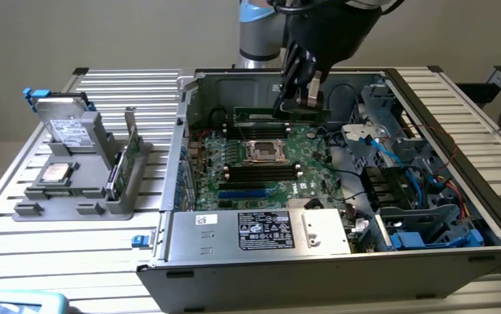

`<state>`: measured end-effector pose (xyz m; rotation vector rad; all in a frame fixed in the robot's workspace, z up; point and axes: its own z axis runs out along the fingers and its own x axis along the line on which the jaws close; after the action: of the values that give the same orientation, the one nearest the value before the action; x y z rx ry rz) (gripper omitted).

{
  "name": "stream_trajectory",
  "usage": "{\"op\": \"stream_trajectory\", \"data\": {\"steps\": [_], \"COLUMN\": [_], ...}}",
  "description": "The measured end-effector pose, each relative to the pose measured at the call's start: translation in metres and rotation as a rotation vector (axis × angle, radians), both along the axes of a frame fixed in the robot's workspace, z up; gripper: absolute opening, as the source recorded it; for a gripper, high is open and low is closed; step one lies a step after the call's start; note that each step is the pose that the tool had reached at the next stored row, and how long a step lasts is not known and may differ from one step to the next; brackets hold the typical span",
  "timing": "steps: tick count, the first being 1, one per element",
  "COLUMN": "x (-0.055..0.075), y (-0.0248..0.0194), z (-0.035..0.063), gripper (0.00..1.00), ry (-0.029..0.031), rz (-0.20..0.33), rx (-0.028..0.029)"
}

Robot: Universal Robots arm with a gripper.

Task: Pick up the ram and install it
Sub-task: 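Pick up the ram and move it above insertion slot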

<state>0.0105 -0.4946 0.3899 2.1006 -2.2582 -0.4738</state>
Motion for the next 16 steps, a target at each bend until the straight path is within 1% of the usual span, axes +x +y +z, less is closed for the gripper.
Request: {"op": "stream_trajectory", "data": {"steps": [4, 5, 6, 9, 13, 16], "x": [-0.008, -0.009, -0.010, -0.011, -0.011, -0.008], "y": [0.0092, 0.0112, 0.0122, 0.0139, 0.0150, 0.0150], "z": [-0.0074, -0.0091, -0.0109, -0.0165, -0.0237, -0.0291], "gripper": [0.15, 0.15, 0.15, 0.15, 0.15, 0.15], "ry": [0.0000, 0.0000, 0.0000, 0.0000, 0.0000, 0.0000], "rz": [0.000, 0.000, 0.000, 0.000, 0.000, 0.000], "rx": [0.0000, -0.0001, -0.0002, 0.0000, -0.0001, 0.0000]}}
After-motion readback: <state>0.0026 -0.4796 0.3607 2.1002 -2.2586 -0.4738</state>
